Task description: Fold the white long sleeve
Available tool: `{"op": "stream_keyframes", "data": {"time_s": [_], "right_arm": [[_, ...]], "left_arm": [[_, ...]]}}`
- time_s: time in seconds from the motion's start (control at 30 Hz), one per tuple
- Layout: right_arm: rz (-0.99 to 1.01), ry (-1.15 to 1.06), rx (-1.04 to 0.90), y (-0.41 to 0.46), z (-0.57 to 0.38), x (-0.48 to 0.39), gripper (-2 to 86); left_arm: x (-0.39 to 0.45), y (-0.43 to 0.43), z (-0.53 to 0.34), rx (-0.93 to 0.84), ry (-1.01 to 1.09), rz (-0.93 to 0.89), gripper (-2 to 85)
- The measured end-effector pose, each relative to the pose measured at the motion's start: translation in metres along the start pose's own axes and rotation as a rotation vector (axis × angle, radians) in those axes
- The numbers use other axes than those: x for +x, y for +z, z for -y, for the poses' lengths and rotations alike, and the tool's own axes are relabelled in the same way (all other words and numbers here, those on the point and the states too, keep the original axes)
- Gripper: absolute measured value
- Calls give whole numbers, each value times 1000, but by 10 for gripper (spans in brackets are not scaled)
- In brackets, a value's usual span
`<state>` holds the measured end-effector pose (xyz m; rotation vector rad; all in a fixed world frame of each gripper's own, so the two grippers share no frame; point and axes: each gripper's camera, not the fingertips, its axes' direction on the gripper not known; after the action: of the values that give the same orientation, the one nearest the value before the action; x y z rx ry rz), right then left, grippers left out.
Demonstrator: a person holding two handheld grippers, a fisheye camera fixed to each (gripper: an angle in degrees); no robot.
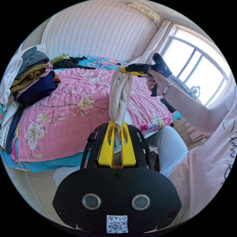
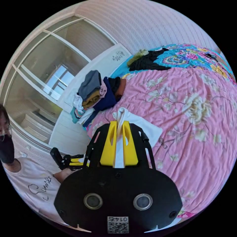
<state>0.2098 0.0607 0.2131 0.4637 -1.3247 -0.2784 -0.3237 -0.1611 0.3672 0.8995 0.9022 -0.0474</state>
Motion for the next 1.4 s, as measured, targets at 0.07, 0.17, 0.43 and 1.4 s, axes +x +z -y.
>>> {"op": "stream_keyframes", "data": {"time_s": [0.07, 0.17, 0.43, 1.4], "right_arm": [[1, 43, 85, -57, -33, 8, 26], [26, 131, 216, -140, -95, 23, 25], [-81, 300, 428, -276, -214, 55, 24], [-303, 737, 496, -369, -434, 267, 18]], "left_arm": [[26, -7, 6, 26, 60, -87, 39], [78, -12, 17, 39, 217, -170, 37], [200, 38, 40, -89, 404, -338, 31], [450, 274, 61, -387, 747, -457, 62]]}}
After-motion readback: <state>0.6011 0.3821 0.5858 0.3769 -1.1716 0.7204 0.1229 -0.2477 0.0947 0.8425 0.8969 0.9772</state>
